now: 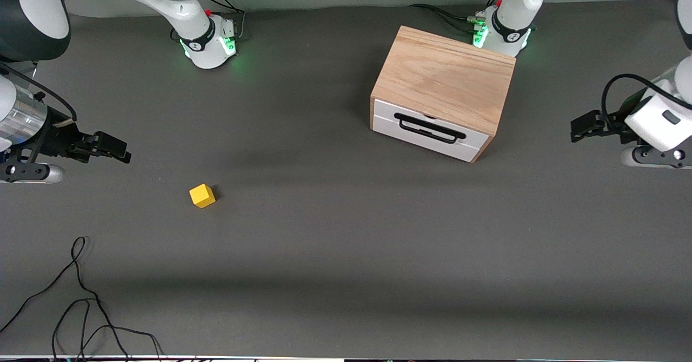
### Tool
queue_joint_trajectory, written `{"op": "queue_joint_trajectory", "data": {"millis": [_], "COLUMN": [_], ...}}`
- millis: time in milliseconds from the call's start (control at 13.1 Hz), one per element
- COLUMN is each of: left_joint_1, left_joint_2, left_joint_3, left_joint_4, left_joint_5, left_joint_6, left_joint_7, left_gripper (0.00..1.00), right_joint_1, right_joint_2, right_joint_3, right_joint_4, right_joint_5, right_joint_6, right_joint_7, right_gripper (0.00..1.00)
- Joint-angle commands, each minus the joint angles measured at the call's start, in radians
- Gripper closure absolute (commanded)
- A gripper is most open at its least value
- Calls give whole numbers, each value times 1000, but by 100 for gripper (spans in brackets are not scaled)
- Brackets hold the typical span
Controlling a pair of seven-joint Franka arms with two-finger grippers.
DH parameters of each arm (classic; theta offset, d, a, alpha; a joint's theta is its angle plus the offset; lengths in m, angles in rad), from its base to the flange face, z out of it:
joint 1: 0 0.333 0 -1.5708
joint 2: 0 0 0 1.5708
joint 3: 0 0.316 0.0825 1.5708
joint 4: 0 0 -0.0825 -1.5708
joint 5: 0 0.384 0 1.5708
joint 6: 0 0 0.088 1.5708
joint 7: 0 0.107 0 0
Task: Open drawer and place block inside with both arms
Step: 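Reach the left gripper down to the black drawer handle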
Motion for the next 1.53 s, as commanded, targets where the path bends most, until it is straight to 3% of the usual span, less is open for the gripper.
{"op": "queue_joint_trajectory", "data": {"millis": [0,307,460,843,1226,1456], "left_joint_1": [-10,-15,-34,-185,-212,-213], "left_joint_2": [-12,-5,6,61,115,159], "left_joint_3": [-91,-249,-291,-295,-295,-294], "left_joint_4": [-4,-1,-1,-1,-1,-2], "left_joint_5": [2,-29,-29,-30,-26,-12], "left_joint_6": [-28,-12,-4,77,48,13], "left_joint_7": [-234,-699,-899,-1440,-1737,-1747], "left_gripper": [0,0,0,0,0,0], "right_joint_1": [0,-1,2,-6,-6,-6], "right_joint_2": [21,19,22,22,22,21], "right_joint_3": [6,3,9,3,3,3], "right_joint_4": [36,37,33,37,37,36], "right_joint_5": [10,10,3,4,3,1], "right_joint_6": [-16,-17,-16,-13,-13,-13], "right_joint_7": [22,25,22,24,22,22], "right_gripper": [0,0,0,0,0,0]}}
